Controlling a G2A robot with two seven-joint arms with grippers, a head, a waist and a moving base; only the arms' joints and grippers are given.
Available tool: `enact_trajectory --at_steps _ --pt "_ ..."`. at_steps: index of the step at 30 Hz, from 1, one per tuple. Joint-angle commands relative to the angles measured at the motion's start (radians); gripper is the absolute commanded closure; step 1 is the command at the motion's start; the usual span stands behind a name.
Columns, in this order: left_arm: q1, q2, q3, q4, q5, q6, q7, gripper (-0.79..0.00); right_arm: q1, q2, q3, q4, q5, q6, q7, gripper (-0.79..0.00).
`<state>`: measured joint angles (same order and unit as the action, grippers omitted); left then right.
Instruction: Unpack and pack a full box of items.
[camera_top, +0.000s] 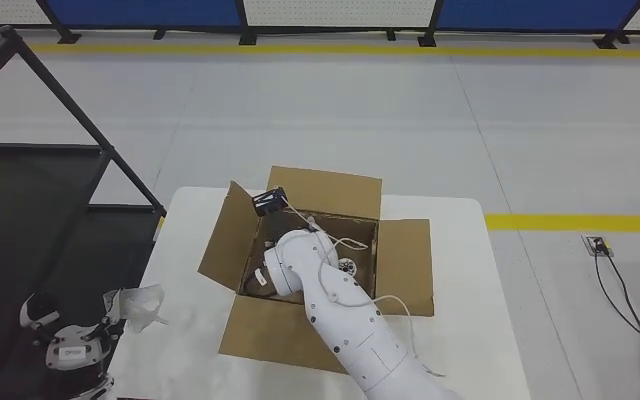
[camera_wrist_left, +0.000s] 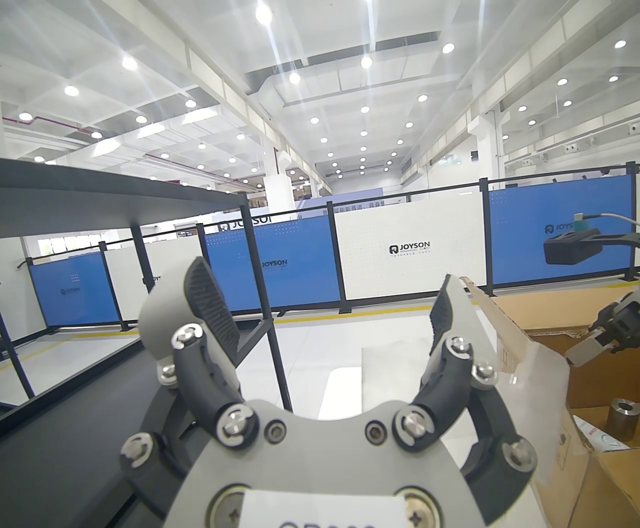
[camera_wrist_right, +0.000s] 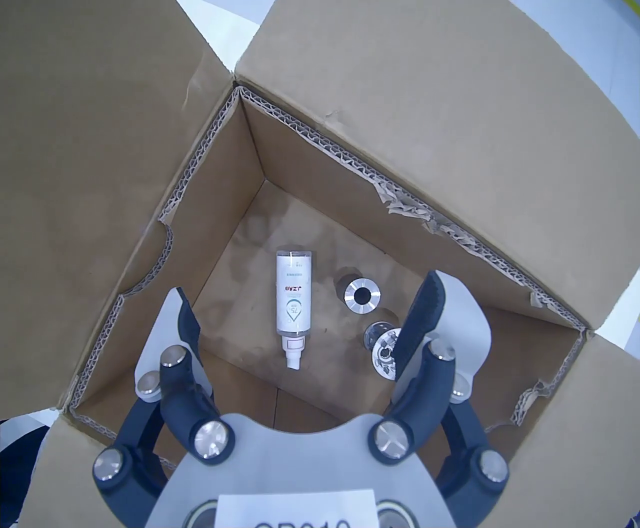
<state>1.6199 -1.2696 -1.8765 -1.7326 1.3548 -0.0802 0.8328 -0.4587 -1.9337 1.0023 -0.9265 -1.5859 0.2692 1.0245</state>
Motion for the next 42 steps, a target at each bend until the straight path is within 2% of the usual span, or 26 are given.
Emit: enact_trajectory --at_steps 1,8,11,19,21,24,32,42 --pt "-0.004 0.0 0.003 0.002 0.005 -0.002 -0.007 -0.785 0.0 0.0 0.0 -0.001 0.0 0.0 0.0 -0.785" --pt "-0.025 0.0 0.036 -0.014 0.049 -0.005 -0.032 -0.785 -0.004 0.0 0.0 -0.002 0.002 -0.004 -0.006 -0.785" --pt "-0.028 -0.001 0.045 -0.014 0.058 -0.004 -0.036 -0.785 -0.017 0.01 0.029 -0.018 0.008 -0.059 -0.004 -0.785" --pt "-0.037 -0.002 0.054 0.003 0.059 -0.01 -0.033 -0.785 0.013 0.064 0.177 -0.033 -0.035 -0.278 0.289 -0.785" --pt "-0.043 -0.001 0.057 0.006 0.062 -0.011 -0.035 -0.785 0.014 0.075 0.2 -0.034 -0.059 -0.318 0.318 -0.785" --pt "-0.048 -0.001 0.059 0.007 0.066 -0.013 -0.037 -0.785 0.013 0.091 0.226 -0.01 -0.061 -0.442 0.361 -0.785" --pt "-0.054 -0.001 0.063 0.009 0.071 -0.015 -0.042 -0.785 0.039 0.113 0.267 0.085 -0.029 -0.581 0.334 -0.785" --pt "-0.046 -0.002 0.058 0.006 0.066 -0.006 -0.043 -0.785 0.11 0.108 0.226 0.269 -0.019 -0.617 0.258 -0.785"
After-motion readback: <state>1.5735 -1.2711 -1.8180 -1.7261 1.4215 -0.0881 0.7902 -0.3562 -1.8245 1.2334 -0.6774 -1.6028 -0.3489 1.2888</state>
